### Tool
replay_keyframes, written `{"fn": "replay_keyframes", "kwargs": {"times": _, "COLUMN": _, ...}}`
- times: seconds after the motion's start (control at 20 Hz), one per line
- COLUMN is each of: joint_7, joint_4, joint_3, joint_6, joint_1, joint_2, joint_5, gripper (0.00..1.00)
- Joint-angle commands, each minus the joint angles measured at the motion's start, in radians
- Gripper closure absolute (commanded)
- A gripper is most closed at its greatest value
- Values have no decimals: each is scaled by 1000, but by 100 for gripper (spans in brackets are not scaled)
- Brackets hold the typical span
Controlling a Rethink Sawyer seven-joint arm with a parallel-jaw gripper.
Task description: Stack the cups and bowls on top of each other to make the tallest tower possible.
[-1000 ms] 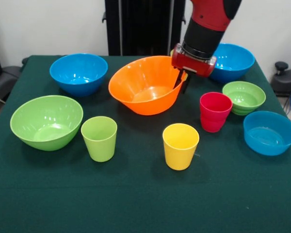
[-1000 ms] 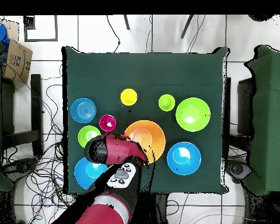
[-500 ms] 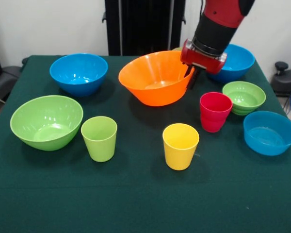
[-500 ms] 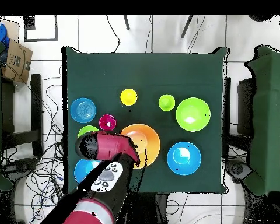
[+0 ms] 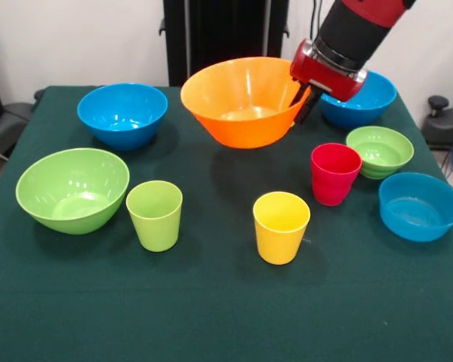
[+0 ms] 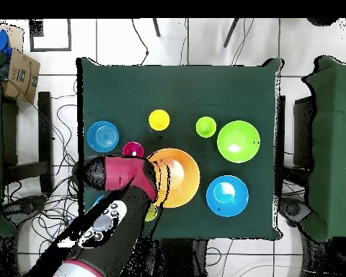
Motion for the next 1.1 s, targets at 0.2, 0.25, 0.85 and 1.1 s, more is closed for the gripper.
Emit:
{"fn": "replay_keyframes", "kwargs": {"times": 0.2, "joint_7": 220, "joint_4": -216, "joint_3": -50, "joint_6": 207, "joint_1": 16, "joint_2": 79, "joint_5": -4, "gripper": 100}}
{"fn": "replay_keyframes", "kwargs": {"times": 0.25, "joint_7": 228, "joint_4": -227, "joint_3": -52, "joint_6": 214, "joint_1": 17, "joint_2": 84, "joint_5": -3, "gripper": 100}}
{"fn": "replay_keyframes", "kwargs": {"times": 0.85, "joint_7": 291, "joint_4": -344, "joint_3": -48, "joint_6": 258, "joint_1": -10, "joint_2": 151, "joint_5": 29, "gripper": 100}}
{"fn": "replay_keyframes", "kwargs": {"times": 1.1, "joint_7": 335, "joint_4": -385, "joint_3": -53, "joint_6": 283, "joint_1": 7, "joint_2": 179, "joint_5": 46, "gripper": 100}}
